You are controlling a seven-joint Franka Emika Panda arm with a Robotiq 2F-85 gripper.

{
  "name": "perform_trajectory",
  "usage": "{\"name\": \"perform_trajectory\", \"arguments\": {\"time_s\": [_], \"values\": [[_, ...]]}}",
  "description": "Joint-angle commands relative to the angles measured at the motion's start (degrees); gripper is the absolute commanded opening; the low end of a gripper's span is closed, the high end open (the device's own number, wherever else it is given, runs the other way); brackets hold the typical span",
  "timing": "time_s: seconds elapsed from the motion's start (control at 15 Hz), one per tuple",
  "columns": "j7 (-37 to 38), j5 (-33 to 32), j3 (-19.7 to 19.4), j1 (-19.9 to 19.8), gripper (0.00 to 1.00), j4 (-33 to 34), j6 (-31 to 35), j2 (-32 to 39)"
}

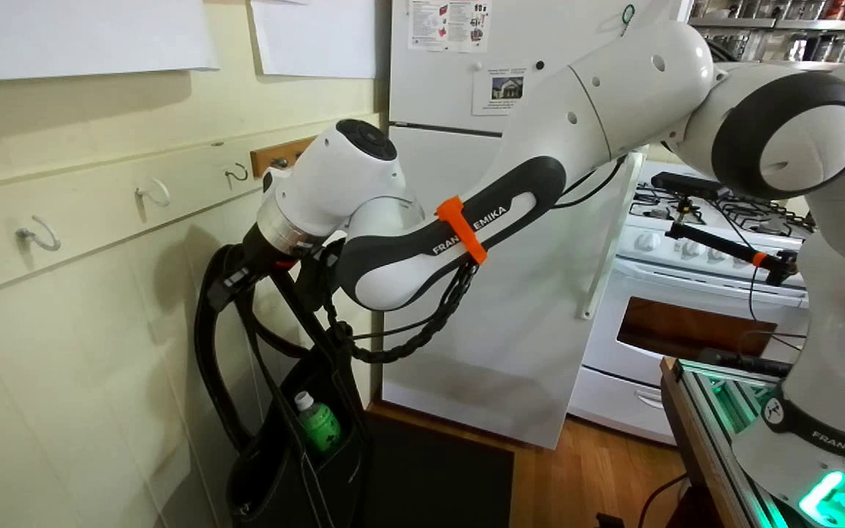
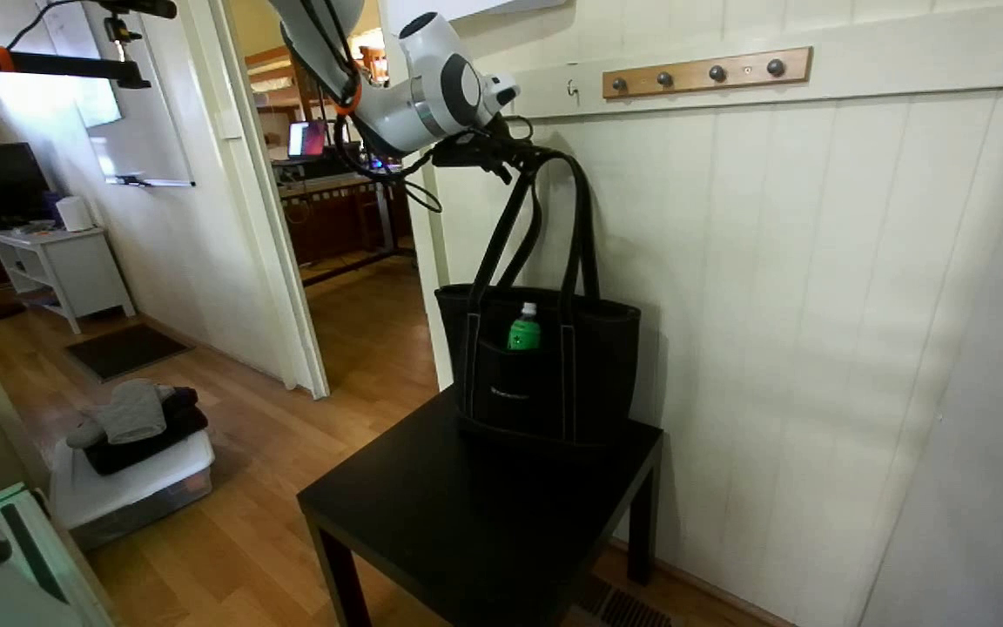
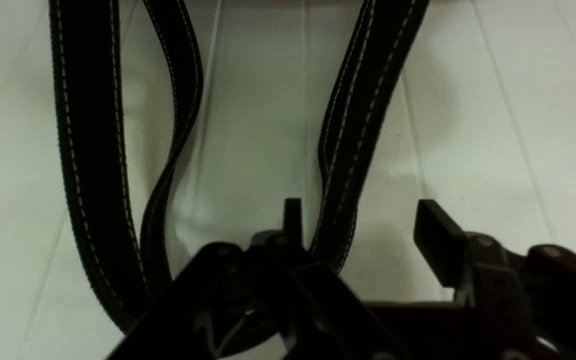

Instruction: Take the green bottle out of the black bag.

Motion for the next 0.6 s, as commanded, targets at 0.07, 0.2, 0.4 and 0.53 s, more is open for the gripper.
{"name": "perform_trajectory", "arguments": {"time_s": [0.07,0.2,0.4,0.53], "values": [[-3.5,3.3,0.4,-0.4,0.21,1.4,0.6,1.0],[-5.0,3.4,0.8,-0.5,0.06,-0.3,-0.7,-0.9],[-7.4,4.0,2.1,-1.0,0.00,-2.9,-2.0,-3.8],[-9.0,4.1,2.8,-1.2,0.02,-5.1,-3.7,-6.1]]}}
